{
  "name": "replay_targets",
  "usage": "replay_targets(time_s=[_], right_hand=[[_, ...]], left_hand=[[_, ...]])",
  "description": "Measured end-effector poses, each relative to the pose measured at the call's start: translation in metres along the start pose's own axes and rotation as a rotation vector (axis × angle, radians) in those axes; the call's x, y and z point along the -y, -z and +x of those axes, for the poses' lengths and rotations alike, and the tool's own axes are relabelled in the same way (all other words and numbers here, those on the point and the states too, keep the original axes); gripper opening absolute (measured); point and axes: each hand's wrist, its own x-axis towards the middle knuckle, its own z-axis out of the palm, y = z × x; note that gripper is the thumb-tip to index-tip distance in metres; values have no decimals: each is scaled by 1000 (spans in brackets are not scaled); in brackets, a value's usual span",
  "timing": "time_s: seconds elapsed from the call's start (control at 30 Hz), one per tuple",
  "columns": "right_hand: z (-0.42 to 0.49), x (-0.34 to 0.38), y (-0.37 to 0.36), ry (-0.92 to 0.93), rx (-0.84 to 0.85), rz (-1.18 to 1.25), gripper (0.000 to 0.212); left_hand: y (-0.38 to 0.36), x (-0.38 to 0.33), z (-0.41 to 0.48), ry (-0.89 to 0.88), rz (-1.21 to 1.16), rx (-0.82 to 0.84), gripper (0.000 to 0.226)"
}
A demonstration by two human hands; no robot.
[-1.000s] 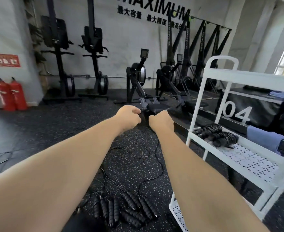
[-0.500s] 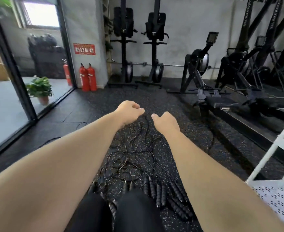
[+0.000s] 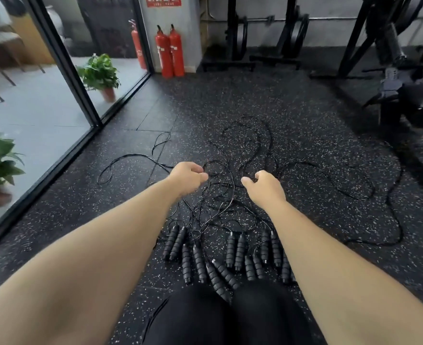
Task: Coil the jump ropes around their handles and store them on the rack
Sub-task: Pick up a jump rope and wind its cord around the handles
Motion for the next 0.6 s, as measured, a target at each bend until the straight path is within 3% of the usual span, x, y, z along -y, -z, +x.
replay_targets(time_s=[0.6], right_hand=[[123,-35,-213,-79,245,-63,42]], left_hand=[[-72,209,175,389,-25,54,44]])
